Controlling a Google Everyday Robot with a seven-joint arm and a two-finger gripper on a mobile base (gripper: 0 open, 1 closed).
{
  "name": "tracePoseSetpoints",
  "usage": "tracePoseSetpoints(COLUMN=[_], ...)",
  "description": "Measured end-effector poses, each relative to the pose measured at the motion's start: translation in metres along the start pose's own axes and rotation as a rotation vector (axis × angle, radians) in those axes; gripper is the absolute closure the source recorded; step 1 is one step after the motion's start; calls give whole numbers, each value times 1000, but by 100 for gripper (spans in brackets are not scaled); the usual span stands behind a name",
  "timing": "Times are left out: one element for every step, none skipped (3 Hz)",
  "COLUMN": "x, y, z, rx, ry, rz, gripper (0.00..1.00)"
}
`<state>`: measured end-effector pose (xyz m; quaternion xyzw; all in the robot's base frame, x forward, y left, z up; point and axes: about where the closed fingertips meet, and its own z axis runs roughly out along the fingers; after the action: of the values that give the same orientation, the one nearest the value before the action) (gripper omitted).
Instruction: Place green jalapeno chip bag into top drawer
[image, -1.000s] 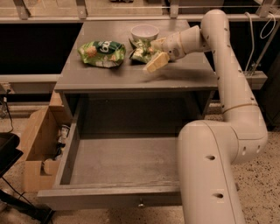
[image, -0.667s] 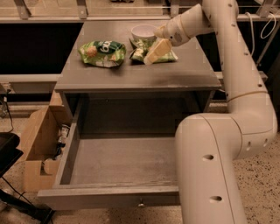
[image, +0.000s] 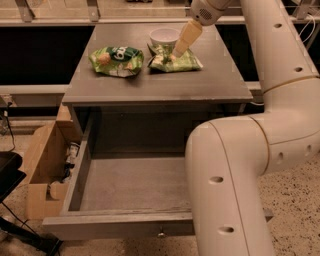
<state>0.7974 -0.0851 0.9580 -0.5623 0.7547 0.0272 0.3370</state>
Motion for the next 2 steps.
tracePoseSetpoints(x=[19, 35], y=[-23, -39], z=[-7, -3], rx=[103, 155], ry=[131, 151], rz=[-14, -1], gripper=[0, 0])
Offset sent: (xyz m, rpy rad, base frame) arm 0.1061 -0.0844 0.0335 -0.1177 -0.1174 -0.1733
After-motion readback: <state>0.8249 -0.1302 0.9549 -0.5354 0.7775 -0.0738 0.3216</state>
